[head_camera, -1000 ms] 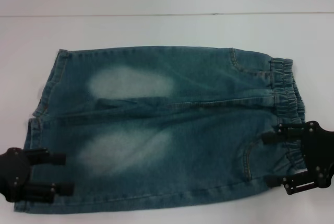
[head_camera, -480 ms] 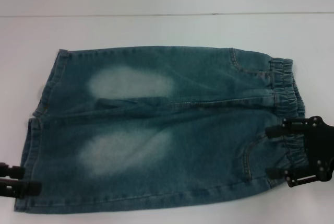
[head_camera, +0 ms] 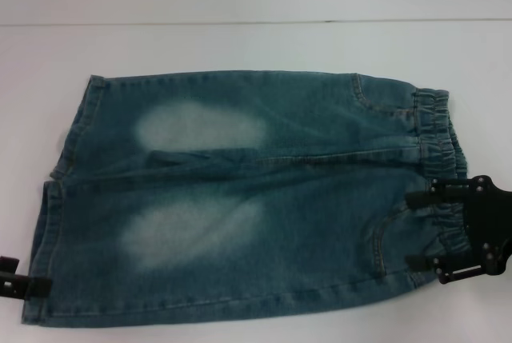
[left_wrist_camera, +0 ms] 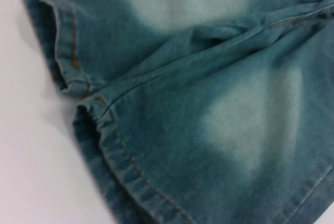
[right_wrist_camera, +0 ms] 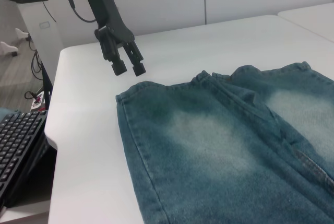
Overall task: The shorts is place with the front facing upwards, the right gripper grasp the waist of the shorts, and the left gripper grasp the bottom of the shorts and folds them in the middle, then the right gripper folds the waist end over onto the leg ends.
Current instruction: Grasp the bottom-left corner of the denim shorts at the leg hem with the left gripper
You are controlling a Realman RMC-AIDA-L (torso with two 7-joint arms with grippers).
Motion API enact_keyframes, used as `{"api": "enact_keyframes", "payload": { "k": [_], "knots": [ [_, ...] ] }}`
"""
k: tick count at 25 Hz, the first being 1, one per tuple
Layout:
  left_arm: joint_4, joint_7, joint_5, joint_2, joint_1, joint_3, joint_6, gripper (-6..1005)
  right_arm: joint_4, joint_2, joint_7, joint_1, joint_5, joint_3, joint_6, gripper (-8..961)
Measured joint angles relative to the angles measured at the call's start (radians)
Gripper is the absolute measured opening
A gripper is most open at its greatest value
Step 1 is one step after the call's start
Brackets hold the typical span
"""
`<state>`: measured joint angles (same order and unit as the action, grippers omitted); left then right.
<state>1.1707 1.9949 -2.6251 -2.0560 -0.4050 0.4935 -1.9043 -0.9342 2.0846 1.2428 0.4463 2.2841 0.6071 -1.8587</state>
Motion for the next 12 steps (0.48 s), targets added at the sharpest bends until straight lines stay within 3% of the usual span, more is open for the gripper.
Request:
{"api": "enact_keyframes", "payload": {
  "k": [12],
  "knots": [
    [-0.064, 0.012, -0.046, -0.005, -0.008, 0.044, 0.043, 816, 0.000, -0.004, 0.000, 0.004, 0.001, 0.000, 0.003, 906]
  ]
}}
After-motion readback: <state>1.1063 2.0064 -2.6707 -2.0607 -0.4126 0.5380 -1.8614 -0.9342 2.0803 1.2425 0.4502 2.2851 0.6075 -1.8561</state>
